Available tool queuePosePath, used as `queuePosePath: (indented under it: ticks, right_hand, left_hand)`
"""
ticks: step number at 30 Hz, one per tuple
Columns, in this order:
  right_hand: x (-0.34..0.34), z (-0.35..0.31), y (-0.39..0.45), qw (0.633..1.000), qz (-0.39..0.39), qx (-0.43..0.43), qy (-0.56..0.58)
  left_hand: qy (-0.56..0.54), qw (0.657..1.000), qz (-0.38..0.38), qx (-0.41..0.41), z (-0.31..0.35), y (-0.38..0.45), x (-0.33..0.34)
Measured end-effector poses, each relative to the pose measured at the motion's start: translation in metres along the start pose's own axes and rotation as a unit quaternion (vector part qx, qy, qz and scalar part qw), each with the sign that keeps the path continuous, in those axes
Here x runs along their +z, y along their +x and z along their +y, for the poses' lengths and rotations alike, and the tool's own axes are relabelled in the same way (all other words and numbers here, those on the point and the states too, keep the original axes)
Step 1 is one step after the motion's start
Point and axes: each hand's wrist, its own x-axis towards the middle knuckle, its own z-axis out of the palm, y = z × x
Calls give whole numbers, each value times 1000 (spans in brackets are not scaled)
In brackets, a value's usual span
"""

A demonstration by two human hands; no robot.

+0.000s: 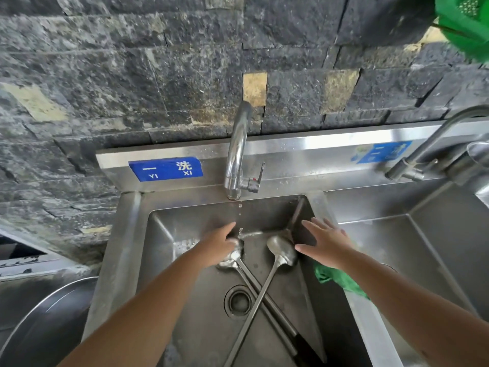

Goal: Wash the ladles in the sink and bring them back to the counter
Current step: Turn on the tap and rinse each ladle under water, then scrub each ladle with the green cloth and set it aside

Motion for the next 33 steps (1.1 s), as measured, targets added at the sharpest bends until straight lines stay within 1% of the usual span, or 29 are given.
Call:
queuePosePath:
  ticks: [2,6,8,11,14,16,19,23,25,30,33]
  right_hand:
    - [17,15,-10,999,12,51,-13]
    - [48,28,-21,993,18,115,-14]
    - [56,32,-22,992,27,118,-25]
    - [62,36,-20,992,59,112,-29]
    - [66,39,-19,989,77,122,-36]
    - [70,43,-19,990,70,109,-51]
    - [76,48,-18,990,72,101,-63]
    - [77,46,-14,989,87,110,-57]
    - [77,46,-14,989,92,104,-56]
    - [80,48,-11,987,109,104,-57]
    - [81,49,-11,987,100,109,-63]
  left_hand:
    - [30,999,-19,0,-14,-4,22]
    - [28,996,-80,-40,-32,-10,66]
    - [28,992,-109,-51,-36,-8,87]
    - [27,986,-148,-65,-36,-3,115]
    - [26,983,-166,-68,-34,6,140]
    - [44,981,-177,-68,-37,15,156]
    - [68,982,-168,-60,-37,28,174]
    - [45,994,-96,-25,-34,51,190]
    - [36,996,-75,-22,-35,67,198]
    - [26,997,-71,-25,-37,105,217]
    - [-23,995,-86,-50,-41,129,230]
